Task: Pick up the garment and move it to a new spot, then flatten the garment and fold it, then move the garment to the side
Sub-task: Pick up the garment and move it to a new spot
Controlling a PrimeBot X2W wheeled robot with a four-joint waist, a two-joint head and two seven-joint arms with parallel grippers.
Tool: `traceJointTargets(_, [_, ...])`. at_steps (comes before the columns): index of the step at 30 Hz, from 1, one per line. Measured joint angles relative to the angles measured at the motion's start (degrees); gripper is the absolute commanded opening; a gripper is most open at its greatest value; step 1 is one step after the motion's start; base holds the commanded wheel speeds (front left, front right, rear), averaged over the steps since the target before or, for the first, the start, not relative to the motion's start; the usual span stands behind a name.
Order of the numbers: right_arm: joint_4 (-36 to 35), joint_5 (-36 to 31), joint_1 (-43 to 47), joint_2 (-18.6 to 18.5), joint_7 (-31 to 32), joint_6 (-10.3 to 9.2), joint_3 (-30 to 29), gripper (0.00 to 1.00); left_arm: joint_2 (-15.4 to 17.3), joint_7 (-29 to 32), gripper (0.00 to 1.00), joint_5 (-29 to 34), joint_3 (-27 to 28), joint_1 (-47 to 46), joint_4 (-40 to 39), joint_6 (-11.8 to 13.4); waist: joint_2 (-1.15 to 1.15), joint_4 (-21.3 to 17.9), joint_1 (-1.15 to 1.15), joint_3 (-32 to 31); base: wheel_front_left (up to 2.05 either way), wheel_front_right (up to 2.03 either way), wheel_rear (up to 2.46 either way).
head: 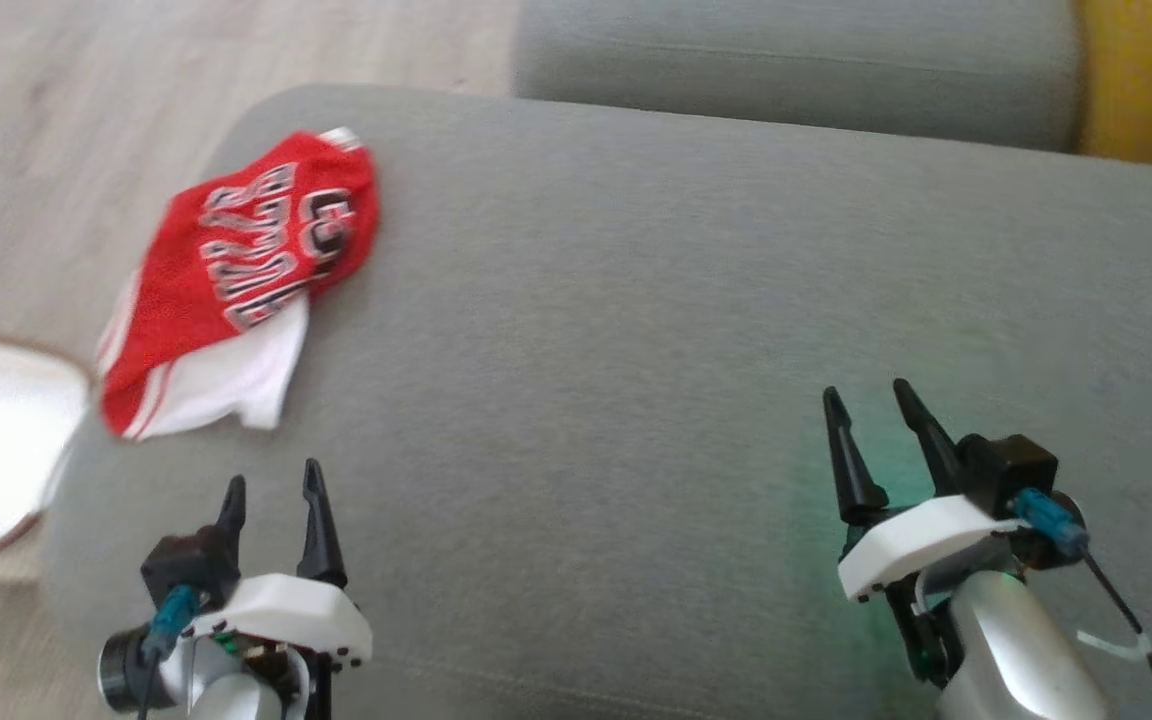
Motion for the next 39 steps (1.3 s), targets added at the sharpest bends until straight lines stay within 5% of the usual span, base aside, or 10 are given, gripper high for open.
traceJointTargets(12, [-0.54,2.85,-0.31,-0.02,0.00,0.00,7.77,1.00,0.01,0.00,1.00,-0.52,6.19,2.18,-0.52,0.38,0.00,16.85,0.00,1.54,0.00,0.00,0.00])
traceJointTargets(16, [-0.52,3.13,-1.35,-0.01,0.00,0.00,10.38,1.00,0.02,0.00,1.00,-0.51,8.21,3.04,-0.11,-0.83,0.00,19.66,0.00,2.46,0.00,0.00,0.00])
traceJointTargets(32, [-2.60,-0.94,-8.86,-0.34,0.00,0.00,11.84,1.00,-0.15,-0.01,1.00,2.29,14.79,-15.61,9.81,-10.62,0.00,13.49,0.01,12.45,0.00,0.00,0.00])
traceJointTargets(39, [-6.28,-1.31,-11.52,-0.69,0.00,0.00,11.96,1.00,3.38,-0.01,1.00,5.41,16.55,-24.37,19.98,-11.37,0.00,8.07,0.02,16.63,0.00,0.00,0.00])
